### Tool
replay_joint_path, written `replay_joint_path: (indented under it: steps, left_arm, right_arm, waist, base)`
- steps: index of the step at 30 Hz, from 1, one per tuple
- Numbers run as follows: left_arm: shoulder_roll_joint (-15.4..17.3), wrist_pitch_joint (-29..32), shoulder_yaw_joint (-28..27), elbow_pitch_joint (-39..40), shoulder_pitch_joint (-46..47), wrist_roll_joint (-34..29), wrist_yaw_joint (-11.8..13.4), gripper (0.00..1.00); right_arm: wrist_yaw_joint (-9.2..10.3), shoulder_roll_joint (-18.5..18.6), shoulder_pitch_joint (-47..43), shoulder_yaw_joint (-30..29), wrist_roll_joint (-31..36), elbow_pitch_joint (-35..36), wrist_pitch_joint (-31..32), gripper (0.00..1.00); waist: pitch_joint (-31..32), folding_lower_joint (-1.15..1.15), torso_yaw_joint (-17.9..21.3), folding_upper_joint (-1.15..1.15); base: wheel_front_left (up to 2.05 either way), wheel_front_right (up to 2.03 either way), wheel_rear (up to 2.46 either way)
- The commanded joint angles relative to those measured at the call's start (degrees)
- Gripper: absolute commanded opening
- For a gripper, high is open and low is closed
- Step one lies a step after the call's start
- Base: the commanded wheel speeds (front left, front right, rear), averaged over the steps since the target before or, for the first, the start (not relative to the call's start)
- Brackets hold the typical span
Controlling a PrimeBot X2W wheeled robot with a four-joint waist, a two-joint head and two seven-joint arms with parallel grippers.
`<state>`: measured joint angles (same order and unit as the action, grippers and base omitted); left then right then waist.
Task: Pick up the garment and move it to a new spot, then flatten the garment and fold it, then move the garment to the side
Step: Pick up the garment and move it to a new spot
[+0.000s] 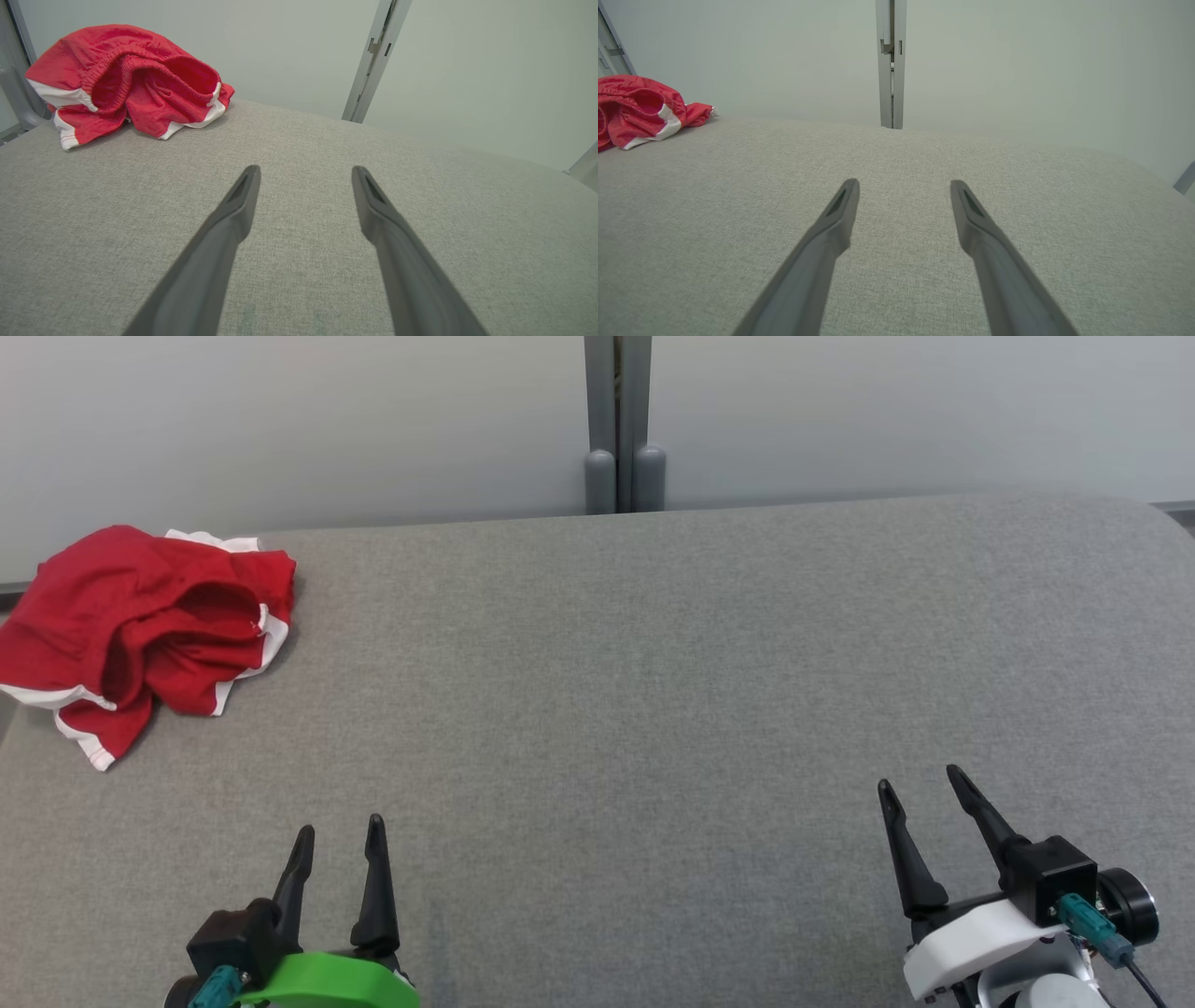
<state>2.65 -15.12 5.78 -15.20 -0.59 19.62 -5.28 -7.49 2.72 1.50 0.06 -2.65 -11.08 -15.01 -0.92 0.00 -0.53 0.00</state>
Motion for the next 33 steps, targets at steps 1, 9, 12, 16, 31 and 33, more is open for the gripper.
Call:
replay_joint_path:
  steps: [1, 9, 12, 16, 31, 33]
  left_arm:
    - [0.42, -0.06, -0.08, 0.08, -0.64, -0.05, 0.08, 1.0]
    - [0.41, -0.05, 0.33, -0.06, 0.21, -0.4, -0.04, 1.0]
    - [0.41, -0.06, 0.37, 0.15, 0.39, -0.63, 0.01, 1.0]
    - [0.39, -0.05, -0.26, 0.4, 0.34, -0.85, 0.12, 1.0]
    - [0.38, -0.05, -1.27, 1.02, -0.59, -0.81, -0.11, 1.0]
    - [0.38, -0.05, -1.33, 1.11, -0.61, -0.73, -0.06, 1.0]
  right_arm:
    - [0.0, 0.3, -0.43, -0.23, -0.5, 0.19, -0.26, 1.0]
    - [0.0, 0.28, -0.98, -0.92, -0.41, 0.97, -0.25, 1.0]
    - [0.0, 0.28, -0.86, -1.21, -0.48, 1.04, -0.21, 1.0]
    - [0.01, 0.28, -0.66, -0.72, -0.74, 0.98, -0.2, 1.0]
    - [0.01, 0.3, 0.03, -0.23, -0.93, 0.38, -0.21, 1.0]
    - [0.01, 0.29, 0.21, -0.16, -0.89, 0.44, -0.21, 1.0]
  waist:
    - [-0.03, 0.0, -0.1, 0.0]
    - [-0.22, 0.0, -3.64, 0.0]
    - [-0.38, 0.0, -6.5, 0.0]
    - [-0.55, 0.0, -10.14, 0.0]
    - [-0.87, 0.0, -18.69, 0.0]
    - [-1.01, 0.0, -18.73, 0.0]
  base:
    - [0.0, 0.0, 0.0]
    - [0.0, 0.0, 0.0]
    - [0.0, 0.0, 0.0]
    - [0.0, 0.0, 0.0]
    - [0.0, 0.0, 0.0]
    - [0.0, 0.0, 0.0]
